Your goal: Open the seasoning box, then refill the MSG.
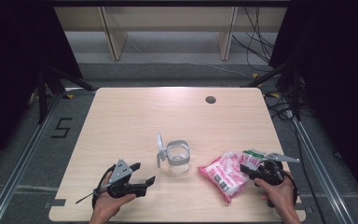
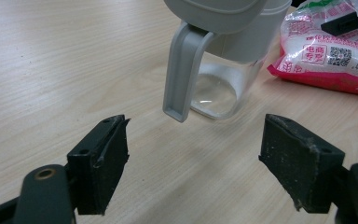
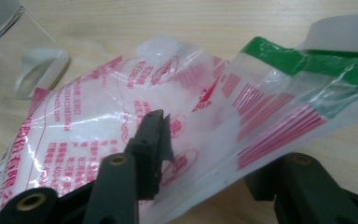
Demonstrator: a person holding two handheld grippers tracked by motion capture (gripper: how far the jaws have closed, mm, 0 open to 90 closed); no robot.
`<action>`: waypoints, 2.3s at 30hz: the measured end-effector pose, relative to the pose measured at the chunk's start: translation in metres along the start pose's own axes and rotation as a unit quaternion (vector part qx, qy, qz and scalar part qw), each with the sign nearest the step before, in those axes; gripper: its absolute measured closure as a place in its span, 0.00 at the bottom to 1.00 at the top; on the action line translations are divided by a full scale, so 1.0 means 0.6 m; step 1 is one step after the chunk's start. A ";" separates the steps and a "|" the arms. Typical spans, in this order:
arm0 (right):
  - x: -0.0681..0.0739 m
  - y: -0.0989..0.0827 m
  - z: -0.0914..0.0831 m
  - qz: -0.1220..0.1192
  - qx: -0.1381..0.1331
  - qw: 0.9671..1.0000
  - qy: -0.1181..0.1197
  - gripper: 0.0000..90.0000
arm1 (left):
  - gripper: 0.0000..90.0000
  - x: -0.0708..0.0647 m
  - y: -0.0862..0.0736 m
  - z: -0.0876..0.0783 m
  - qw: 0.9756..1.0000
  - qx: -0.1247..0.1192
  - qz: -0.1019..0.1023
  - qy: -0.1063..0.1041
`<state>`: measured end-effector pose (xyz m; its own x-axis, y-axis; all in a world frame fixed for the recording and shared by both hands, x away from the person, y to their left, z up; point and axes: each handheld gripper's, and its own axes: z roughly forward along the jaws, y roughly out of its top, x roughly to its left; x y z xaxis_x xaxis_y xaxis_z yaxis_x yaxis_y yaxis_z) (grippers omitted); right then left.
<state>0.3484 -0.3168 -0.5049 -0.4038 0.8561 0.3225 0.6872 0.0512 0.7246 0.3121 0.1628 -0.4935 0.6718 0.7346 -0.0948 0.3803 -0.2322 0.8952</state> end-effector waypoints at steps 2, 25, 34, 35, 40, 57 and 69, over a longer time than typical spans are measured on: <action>-0.007 0.002 0.002 -0.015 -0.016 1.000 0.010 0.73 | 0.25 -0.001 -0.001 0.000 1.000 0.005 -0.008 0.000; 0.013 0.011 -0.013 -0.054 -0.068 0.995 0.037 1.00 | 0.25 -0.002 -0.002 0.001 1.000 0.004 -0.010 0.003; 0.056 0.024 -0.037 -0.110 -0.106 0.987 0.045 1.00 | 0.25 0.003 -0.002 -0.002 1.000 -0.001 -0.015 0.004; 0.063 0.024 -0.039 -0.106 -0.106 0.988 0.046 1.00 | 0.25 0.003 -0.002 -0.003 1.000 -0.003 -0.019 0.003; 0.081 0.029 -0.046 -0.143 -0.122 0.981 0.049 1.00 | 0.25 0.005 -0.001 -0.003 1.000 -0.001 -0.005 -0.001; 0.138 0.054 -0.069 -0.190 -0.128 0.969 0.089 1.00 | 0.25 -0.026 0.003 0.008 1.000 0.014 0.012 -0.006; 0.168 0.104 -0.069 -0.191 -0.094 0.969 0.127 1.00 | 0.26 -0.072 0.006 0.014 0.999 0.006 0.022 -0.023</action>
<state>0.3253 -0.2484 -0.4020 -0.7589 0.6380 0.1304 0.3456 0.2249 0.9110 0.2898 0.1247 -0.4899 0.7170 0.6930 -0.0751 0.3562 -0.2717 0.8940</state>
